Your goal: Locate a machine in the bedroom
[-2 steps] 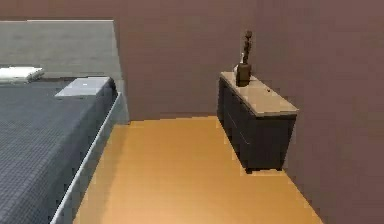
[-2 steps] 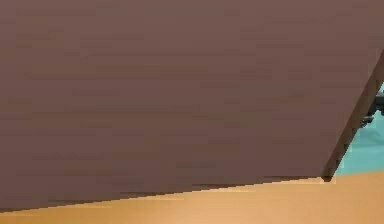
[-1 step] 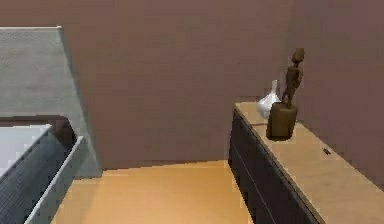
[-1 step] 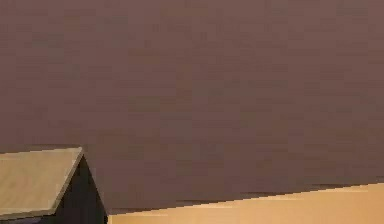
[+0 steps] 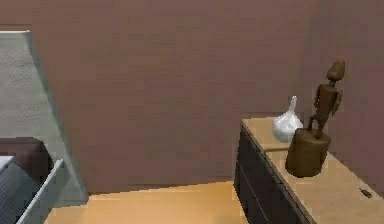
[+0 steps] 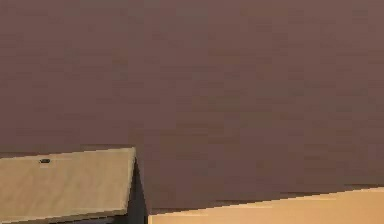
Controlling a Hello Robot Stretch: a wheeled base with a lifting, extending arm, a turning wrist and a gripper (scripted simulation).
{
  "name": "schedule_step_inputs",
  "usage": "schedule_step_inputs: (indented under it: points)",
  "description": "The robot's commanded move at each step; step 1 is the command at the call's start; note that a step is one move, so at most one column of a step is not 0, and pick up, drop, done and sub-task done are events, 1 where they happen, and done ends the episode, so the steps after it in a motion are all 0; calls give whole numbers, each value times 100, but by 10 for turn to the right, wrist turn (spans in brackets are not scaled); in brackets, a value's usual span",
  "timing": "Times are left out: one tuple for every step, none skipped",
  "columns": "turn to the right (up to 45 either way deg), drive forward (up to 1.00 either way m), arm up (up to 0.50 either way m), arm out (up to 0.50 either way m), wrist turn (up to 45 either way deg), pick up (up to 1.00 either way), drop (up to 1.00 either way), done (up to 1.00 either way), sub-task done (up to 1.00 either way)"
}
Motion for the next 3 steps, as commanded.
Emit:
schedule_step_inputs:
  points:
    - [-450, 0, 0, 0, 0, 0, 0, 0, 0]
    - [-150, 0, 0, 0, 0, 0, 0, 0, 0]
    - [0, 0, 0, 0, 0, 0, 0, 100, 0]
